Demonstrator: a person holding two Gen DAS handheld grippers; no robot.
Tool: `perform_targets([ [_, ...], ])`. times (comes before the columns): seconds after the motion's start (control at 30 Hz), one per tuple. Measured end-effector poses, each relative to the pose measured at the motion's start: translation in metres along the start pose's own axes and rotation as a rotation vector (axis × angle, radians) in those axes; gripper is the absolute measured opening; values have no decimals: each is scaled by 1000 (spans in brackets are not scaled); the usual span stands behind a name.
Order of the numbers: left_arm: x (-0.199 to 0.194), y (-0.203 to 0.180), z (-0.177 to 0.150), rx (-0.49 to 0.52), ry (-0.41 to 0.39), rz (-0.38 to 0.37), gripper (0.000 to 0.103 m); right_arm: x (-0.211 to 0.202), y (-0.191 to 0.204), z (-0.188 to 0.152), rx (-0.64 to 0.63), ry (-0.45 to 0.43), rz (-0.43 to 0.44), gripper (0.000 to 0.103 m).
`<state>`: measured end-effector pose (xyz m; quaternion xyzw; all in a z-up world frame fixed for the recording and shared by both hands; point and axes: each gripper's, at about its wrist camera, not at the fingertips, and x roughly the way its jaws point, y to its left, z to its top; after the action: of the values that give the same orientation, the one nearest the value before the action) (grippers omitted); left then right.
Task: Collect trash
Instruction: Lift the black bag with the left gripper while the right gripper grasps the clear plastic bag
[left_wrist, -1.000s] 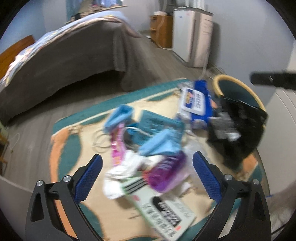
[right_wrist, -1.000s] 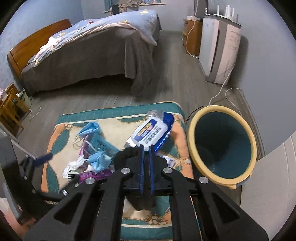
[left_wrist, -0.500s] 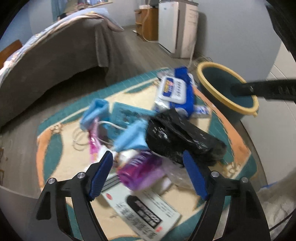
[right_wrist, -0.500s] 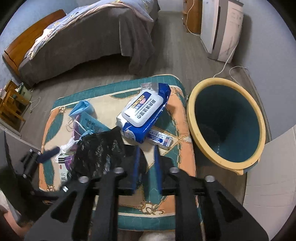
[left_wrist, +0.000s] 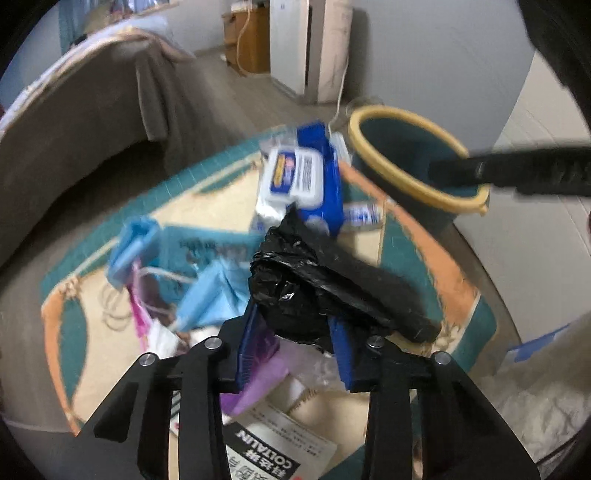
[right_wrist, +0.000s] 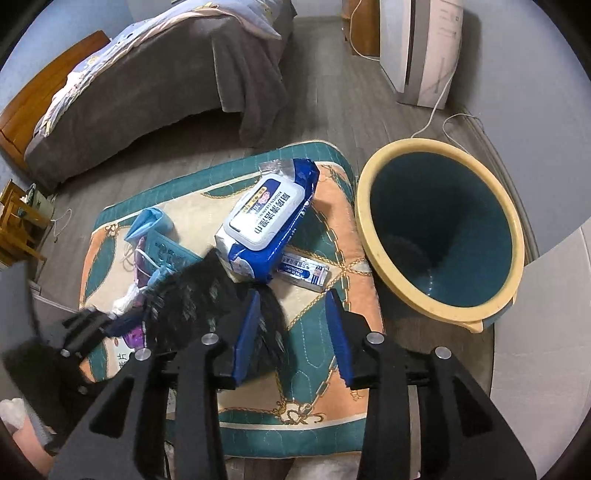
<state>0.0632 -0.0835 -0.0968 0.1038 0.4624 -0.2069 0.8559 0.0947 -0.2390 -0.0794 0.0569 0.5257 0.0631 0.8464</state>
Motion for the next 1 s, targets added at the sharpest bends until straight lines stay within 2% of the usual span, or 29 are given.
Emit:
perform_targets([
  [0.1, -16, 9, 7, -22, -51, 22, 30, 0, 2, -1, -9, -3, -4, 57],
  [0.2, -37, 18, 11, -22, -88, 62, 29, 3, 9, -5, -27, 2, 1, 68],
  [0.33, -73, 42, 21, -61, -133, 90, 24, 15, 27, -15, -76, 37, 14, 73],
  [0.4, -89, 53, 23, -81, -155, 101, 23, 21, 37, -20, -87, 54, 34, 79],
  [0.57, -112, 66, 14, -61, -164, 168, 20, 38, 63, -34, -132, 87, 56, 83],
  [0.67, -109, 75, 7, -102, -161, 147, 18, 49, 74, -41, -149, 105, 55, 84],
  [0.8, -98, 75, 1, -92, -140, 145, 13, 69, 91, -51, -184, 139, 32, 83],
  [0.83, -95, 76, -1, -89, -134, 140, 13, 75, 95, -53, -198, 151, 21, 81],
  [0.87, -94, 76, -2, -86, -134, 140, 13, 79, 98, -54, -208, 158, 16, 67],
  [0.9, -93, 76, -2, -83, -137, 138, 12, 82, 100, -55, -217, 164, 10, 49],
  [1.0, -91, 78, -3, -88, -140, 131, 11, 84, 100, -53, -203, 183, 20, 22],
])
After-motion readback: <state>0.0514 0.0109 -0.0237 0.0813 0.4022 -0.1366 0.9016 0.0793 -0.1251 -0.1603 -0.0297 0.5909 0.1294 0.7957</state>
